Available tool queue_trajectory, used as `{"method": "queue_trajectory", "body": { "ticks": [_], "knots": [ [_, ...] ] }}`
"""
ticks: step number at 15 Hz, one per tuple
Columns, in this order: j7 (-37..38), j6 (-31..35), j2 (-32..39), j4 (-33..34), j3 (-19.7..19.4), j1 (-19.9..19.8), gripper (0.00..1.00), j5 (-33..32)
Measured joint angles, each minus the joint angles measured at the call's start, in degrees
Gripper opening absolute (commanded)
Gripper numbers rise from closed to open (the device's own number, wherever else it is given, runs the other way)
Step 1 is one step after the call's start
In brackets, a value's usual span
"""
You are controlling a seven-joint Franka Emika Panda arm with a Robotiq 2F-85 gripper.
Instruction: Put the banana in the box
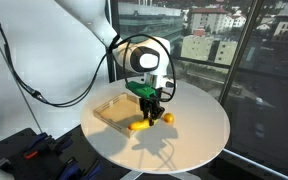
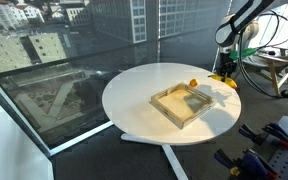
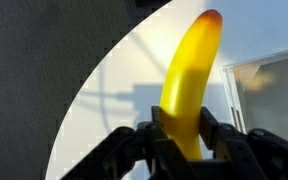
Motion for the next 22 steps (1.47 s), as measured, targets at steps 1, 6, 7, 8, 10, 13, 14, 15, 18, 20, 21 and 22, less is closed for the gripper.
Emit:
{"method": "queue_trajectory", "body": {
  "ticks": [1, 6, 7, 8, 10, 13, 14, 15, 18, 20, 21, 22],
  "knots": [
    [0.0, 0.0, 0.0, 0.0, 0.0, 0.0, 0.41, 0.0],
    [0.0, 0.0, 0.0, 0.0, 0.0, 0.0, 0.16, 0.0],
    [0.0, 0.0, 0.0, 0.0, 0.0, 0.0, 0.16, 0.0],
    [0.0, 0.0, 0.1, 0.0, 0.1, 0.0, 0.16, 0.0],
    [0.0, 0.2, 0.2, 0.0, 0.3, -0.1, 0.16, 0.0],
    [0.0, 1.1, 0.1, 0.0, 0.9, -0.1, 0.16, 0.0],
    [0.0, 1.5, -0.1, 0.0, 1.1, 0.0, 0.16, 0.0],
    [0.0, 2.0, -0.2, 0.0, 1.2, 0.0, 0.16, 0.0],
    [-0.2, 3.0, -0.9, 0.1, 2.0, 0.0, 0.16, 0.0],
    [-0.6, 3.4, -1.4, 0.1, 2.6, 0.0, 0.16, 0.0],
    [-0.8, 3.4, -1.7, 0.1, 3.0, 0.1, 0.16, 0.0],
    [-1.0, 3.5, -2.0, 0.1, 3.4, 0.3, 0.16, 0.0]
  ]
}}
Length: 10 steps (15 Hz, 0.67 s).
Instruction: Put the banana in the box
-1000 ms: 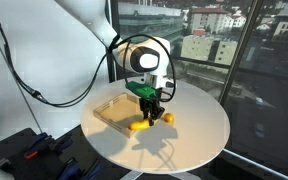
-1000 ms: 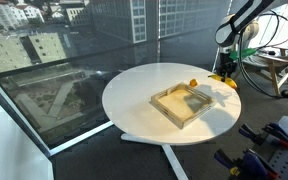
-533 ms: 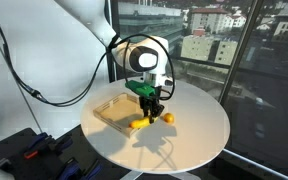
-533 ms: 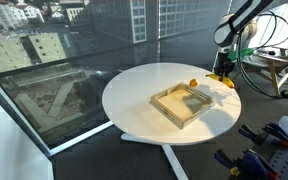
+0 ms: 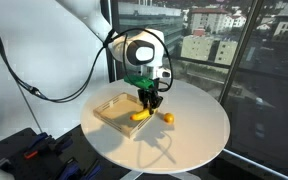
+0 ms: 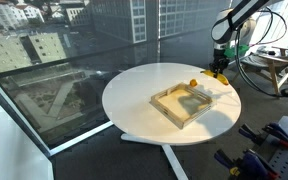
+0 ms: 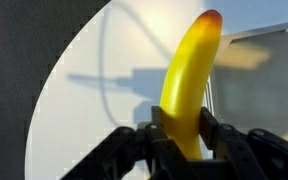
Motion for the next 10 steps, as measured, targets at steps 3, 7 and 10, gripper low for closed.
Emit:
{"method": "queue_trajectory", "body": {
  "ticks": [3, 7, 10],
  "knots": [
    [-0.4, 0.1, -0.7, 0.0, 1.0, 0.8, 0.16, 0.0],
    [-1.7, 0.1, -1.6, 0.0, 2.4, 1.5, 0.16, 0.0],
    [-3.0, 0.1, -2.1, 0.0, 3.2, 2.3, 0.16, 0.0]
  ]
}}
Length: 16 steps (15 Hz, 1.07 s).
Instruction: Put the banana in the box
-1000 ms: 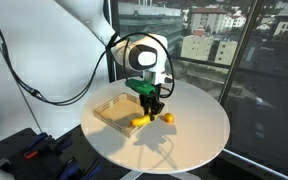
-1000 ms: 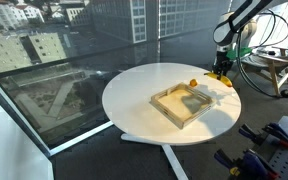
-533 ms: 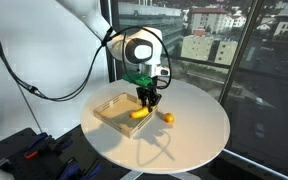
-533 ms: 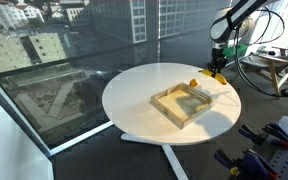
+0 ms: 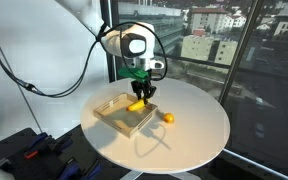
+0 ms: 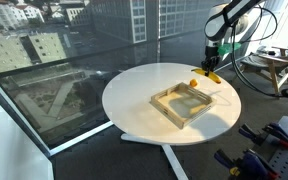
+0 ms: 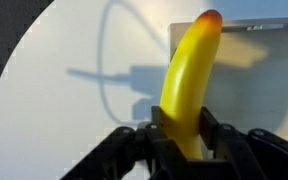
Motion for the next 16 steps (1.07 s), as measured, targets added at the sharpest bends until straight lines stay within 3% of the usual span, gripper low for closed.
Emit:
{"method": "queue_trajectory", "body": {
  "ticks": [16],
  "knots": [
    [-7.8, -0.4, -0.5, -0.7, 3.5, 2.1, 0.16, 0.0]
  ]
}}
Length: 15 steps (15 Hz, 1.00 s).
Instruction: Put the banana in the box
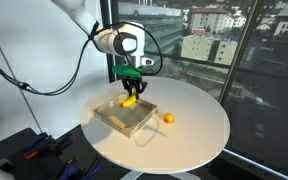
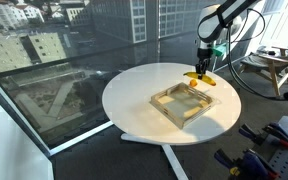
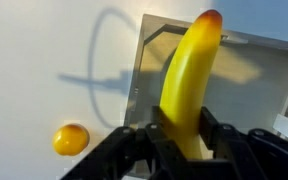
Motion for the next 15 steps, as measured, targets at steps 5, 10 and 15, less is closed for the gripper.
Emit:
{"method": "queue_trajectory", "body": {
  "ticks": [5, 10, 15],
  "knots": [
    [-1.3, 0.1, 0.0, -0.8, 0.1, 1.2, 0.16, -0.8],
    [-1.3, 2.2, 0.5, -1.2, 0.1, 1.8, 0.16, -3.2],
    [-1.6, 5.8, 2.6, -1.4, 0.2, 1.9, 0.16, -3.9]
  ]
}}
